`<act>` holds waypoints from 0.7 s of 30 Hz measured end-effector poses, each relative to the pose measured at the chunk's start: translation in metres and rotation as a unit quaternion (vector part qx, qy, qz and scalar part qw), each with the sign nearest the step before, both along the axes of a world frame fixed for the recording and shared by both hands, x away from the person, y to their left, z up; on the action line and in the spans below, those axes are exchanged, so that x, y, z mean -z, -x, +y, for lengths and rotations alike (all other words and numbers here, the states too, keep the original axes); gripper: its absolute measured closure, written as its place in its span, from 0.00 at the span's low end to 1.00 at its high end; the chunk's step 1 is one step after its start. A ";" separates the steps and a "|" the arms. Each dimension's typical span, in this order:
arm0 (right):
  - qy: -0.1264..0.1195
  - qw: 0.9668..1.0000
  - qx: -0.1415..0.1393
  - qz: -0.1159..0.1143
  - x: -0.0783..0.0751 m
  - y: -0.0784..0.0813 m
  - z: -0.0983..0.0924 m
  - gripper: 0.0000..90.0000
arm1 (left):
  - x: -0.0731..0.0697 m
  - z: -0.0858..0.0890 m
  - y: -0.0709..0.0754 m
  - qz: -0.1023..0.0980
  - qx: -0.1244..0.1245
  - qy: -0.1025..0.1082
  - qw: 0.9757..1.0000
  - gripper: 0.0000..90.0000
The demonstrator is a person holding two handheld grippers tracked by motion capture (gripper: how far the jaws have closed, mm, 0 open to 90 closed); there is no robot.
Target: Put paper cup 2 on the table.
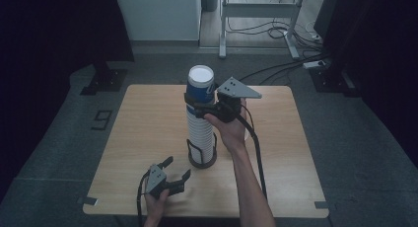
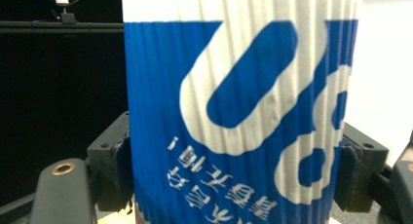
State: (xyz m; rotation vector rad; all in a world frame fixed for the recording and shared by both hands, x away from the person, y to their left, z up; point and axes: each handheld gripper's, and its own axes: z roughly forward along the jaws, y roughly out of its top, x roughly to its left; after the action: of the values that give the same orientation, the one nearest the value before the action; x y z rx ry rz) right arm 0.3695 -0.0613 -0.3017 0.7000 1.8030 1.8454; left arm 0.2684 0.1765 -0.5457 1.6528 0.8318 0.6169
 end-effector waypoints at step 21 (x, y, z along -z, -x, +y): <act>-0.031 0.999 -0.005 -0.013 -0.016 0.004 -0.007 0.24 | 0.000 0.001 0.001 -0.003 -0.003 0.003 1.000 0.17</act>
State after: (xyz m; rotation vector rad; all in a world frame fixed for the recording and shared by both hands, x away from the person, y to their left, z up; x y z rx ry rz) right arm 0.3653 -0.0684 -0.2856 0.6886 1.7429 1.9142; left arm 0.2677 0.1773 -0.5459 1.6428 0.8350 0.6229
